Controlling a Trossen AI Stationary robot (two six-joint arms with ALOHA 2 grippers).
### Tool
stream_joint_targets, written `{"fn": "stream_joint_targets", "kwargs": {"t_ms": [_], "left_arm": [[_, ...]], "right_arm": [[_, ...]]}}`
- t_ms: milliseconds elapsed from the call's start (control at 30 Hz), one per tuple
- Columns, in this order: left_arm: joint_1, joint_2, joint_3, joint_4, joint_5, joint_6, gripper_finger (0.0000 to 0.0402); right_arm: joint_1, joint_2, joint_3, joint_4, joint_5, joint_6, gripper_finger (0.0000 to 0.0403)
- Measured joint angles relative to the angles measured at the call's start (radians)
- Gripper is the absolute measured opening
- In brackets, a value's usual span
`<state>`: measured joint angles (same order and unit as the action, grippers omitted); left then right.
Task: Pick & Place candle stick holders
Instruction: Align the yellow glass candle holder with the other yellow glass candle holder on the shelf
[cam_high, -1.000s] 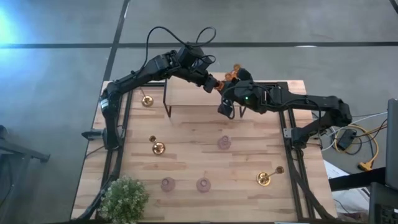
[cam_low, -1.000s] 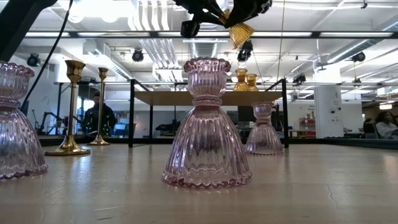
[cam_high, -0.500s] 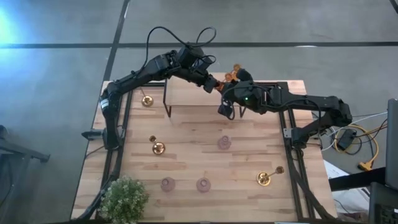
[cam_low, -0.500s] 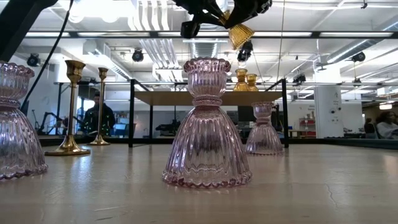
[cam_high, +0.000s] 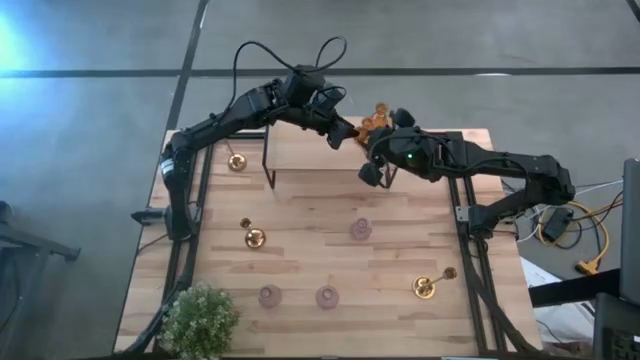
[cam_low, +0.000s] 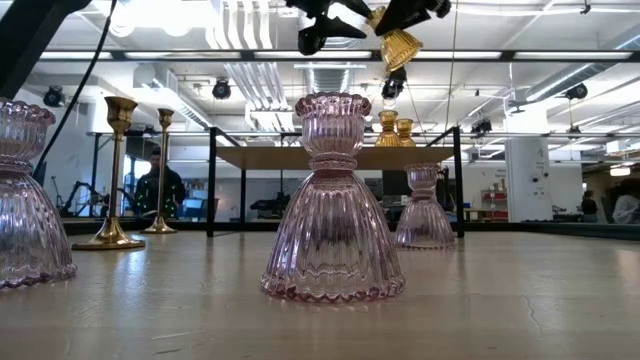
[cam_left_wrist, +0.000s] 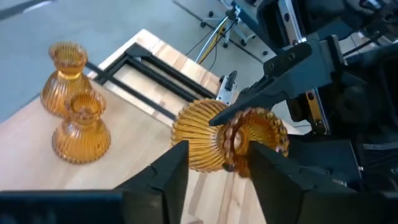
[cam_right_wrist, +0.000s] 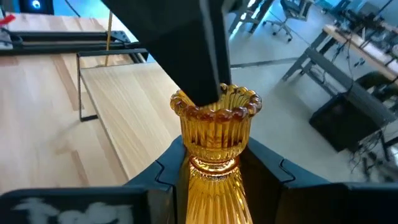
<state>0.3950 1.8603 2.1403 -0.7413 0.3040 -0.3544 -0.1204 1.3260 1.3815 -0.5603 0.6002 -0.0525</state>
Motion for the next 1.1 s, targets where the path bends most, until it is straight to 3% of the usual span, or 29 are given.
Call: {"fn": "stream_joint_targets", "kwargs": {"t_ms": [167, 367, 533, 767, 1100], "left_arm": [[0.0, -0.001, 0.0, -0.001, 0.0, 0.043, 0.0212], [0.007, 0.0, -0.002, 0.054, -0.013, 0.067, 0.0256], [0.007, 0.0, -0.002, 0.095, -0.021, 0.137, 0.0259], [0.006, 0.0, -0.002, 0.115, -0.043, 0.246, 0.0257], [0.005, 0.0, -0.002, 0.165, -0.043, 0.354, 0.0257]], "right_arm": [[0.0, -0.069, -0.009, -0.047, -0.038, 0.092, 0.0101], [0.0, -0.184, -0.089, 0.003, -0.137, 0.09, 0.0101], [0.0, -0.316, -0.264, 0.236, -0.22, 0.082, 0.0101], [-0.006, -0.442, -0.5, 0.459, -0.177, 0.082, 0.0101], [-0.035, -0.454, -0.671, 0.62, -0.157, 0.093, 0.0101]]}}
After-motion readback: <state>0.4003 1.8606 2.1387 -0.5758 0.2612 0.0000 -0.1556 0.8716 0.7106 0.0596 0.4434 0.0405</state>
